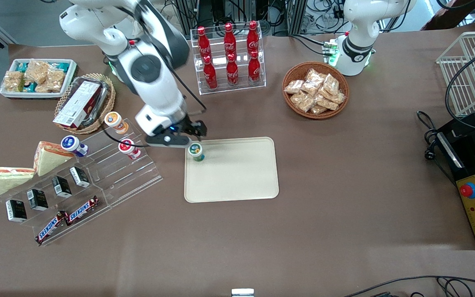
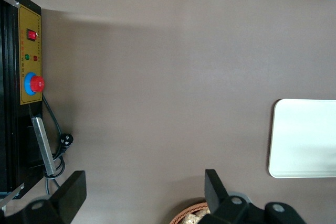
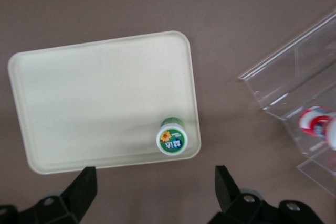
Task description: Place green gum on tray
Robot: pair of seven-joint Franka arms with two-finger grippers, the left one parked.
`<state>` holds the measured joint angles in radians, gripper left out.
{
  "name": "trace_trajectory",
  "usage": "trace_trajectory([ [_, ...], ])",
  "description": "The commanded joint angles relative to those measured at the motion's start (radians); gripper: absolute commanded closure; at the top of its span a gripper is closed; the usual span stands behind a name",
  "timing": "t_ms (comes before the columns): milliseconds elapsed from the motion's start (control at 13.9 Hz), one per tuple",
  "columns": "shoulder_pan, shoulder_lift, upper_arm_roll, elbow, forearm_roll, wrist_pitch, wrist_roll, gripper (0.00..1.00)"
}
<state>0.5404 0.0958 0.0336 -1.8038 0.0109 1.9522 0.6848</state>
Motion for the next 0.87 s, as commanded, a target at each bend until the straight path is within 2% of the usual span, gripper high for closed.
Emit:
trace_trajectory([
  [0,-0.109,-0.002,0.026,0.196,-0.008,-0.207,-0.074,0.0],
  [144,-0.277,-0.054,0.122,0.202,-0.005,-0.233,-0.204,0.0],
  [289,-0.381,-0.079,0.138,0.195,-0.011,-0.236,-0.327,0.0],
  [361,-0.42,-0.085,0.123,0.192,-0.012,-0.239,-0.388,0.0],
  [577,-0.439,-0.091,-0.041,0.181,-0.003,-0.234,-0.623,0.0],
  [794,-0.445,-0.079,-0.087,0.195,0.003,-0.24,-0.683,0.0],
])
